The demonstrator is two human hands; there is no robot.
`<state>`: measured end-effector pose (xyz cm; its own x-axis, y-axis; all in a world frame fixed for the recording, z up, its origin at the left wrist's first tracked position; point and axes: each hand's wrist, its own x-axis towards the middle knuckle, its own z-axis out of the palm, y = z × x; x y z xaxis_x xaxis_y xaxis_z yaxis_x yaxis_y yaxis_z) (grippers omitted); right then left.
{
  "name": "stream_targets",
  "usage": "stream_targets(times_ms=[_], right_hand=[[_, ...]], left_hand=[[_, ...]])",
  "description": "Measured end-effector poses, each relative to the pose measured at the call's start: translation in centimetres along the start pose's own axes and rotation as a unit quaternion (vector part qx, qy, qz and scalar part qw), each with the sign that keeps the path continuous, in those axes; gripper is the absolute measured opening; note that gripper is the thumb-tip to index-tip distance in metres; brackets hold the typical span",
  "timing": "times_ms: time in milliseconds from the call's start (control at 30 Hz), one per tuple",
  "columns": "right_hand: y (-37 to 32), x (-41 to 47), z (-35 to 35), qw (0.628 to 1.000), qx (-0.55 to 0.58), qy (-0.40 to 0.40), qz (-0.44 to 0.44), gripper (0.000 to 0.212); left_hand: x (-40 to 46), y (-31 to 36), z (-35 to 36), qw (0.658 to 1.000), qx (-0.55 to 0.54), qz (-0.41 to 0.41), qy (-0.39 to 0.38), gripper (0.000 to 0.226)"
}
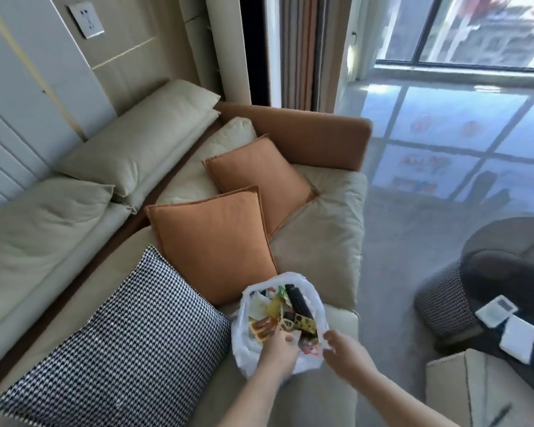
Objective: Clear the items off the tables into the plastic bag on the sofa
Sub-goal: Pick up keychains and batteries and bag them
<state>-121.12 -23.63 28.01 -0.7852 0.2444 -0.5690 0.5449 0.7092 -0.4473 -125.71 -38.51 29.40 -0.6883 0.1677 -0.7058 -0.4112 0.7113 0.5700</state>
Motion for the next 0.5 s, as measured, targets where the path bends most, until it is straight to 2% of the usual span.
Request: stream_targets(times_ms=[133,233,367,500], right_hand=[[3.9,-6.3,-0.5,0.997,-0.038,0.071,0.005,0.032],[6.9,-10.5,-1.0,0.992,-0.044,0.116,0.018,0.032],[11.4,-15.6,-1.2,0.985,-0.02,0.162,0.064,0.031],[16.7,-21.2,-0.8,0.971,0.03,0.207,0.12,0.03]], left_hand=[[-4.5,0.8,2.5,0.993,0.094,0.056,-0.037,0.036],[-7.2,2.0,5.4,0.975,0.183,0.107,-0.063,0.04],[-11.0,3.6,10.9,0.936,0.288,0.184,-0.087,0.034],[-14.7,4.6,17.6,0.882,0.382,0.24,-0.135,0.031]])
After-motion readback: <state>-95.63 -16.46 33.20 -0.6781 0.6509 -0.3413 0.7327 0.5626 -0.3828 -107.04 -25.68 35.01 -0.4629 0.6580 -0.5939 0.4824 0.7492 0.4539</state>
